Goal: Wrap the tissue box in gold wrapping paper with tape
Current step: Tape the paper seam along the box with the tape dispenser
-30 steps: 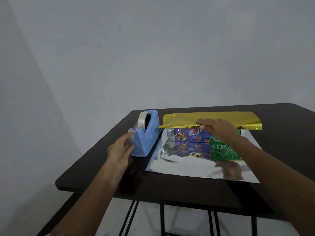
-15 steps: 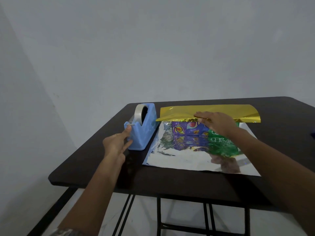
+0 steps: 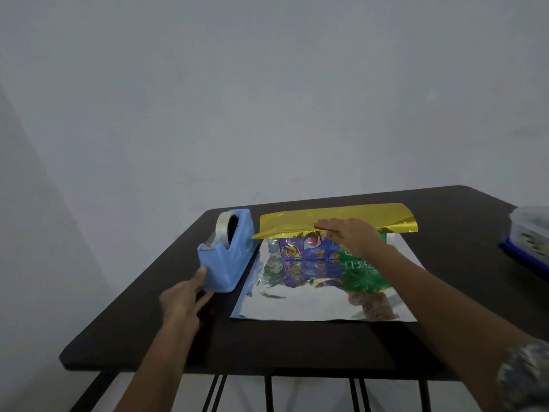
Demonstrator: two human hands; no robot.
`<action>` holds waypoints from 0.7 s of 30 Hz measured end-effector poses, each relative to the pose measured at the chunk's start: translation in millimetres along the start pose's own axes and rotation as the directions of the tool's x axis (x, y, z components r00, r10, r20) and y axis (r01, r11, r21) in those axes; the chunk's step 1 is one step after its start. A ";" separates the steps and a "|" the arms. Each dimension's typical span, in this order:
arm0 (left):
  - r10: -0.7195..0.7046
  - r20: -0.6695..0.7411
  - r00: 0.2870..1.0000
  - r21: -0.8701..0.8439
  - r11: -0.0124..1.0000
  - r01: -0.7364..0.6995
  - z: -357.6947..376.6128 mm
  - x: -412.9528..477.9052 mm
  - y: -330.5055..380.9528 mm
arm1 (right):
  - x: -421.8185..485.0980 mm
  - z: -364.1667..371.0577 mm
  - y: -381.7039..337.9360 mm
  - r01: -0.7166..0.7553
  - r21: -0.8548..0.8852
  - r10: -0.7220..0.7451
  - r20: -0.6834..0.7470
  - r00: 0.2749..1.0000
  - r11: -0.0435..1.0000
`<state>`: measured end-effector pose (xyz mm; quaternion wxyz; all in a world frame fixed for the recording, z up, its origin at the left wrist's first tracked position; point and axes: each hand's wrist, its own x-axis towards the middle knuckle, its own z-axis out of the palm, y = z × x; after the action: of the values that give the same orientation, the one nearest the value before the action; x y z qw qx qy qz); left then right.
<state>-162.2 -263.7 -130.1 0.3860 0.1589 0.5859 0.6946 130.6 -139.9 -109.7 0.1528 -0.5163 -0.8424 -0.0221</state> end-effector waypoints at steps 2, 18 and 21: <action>0.076 -0.003 0.997 -0.022 0.997 -0.076 -3.7 -17.7 -3.1 | 1.1 2.8 0.4 0.018 -0.048 -0.020 -0.026 0.999 0.999; -0.041 0.478 0.878 -0.033 0.997 0.065 135.5 -45.8 -25.6 | 7.4 -8.9 -6.4 0.110 -0.134 -0.103 0.058 0.993 0.985; -0.055 0.432 0.900 -0.045 0.996 0.083 147.9 -45.1 -34.4 | 8.3 -7.0 -6.9 0.097 -0.088 -0.093 0.044 0.995 0.991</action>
<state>-21.3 -193.5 -113.0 0.5348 0.2752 0.4697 0.6463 122.7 -137.3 -99.9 0.1114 -0.4824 -0.8670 -0.0567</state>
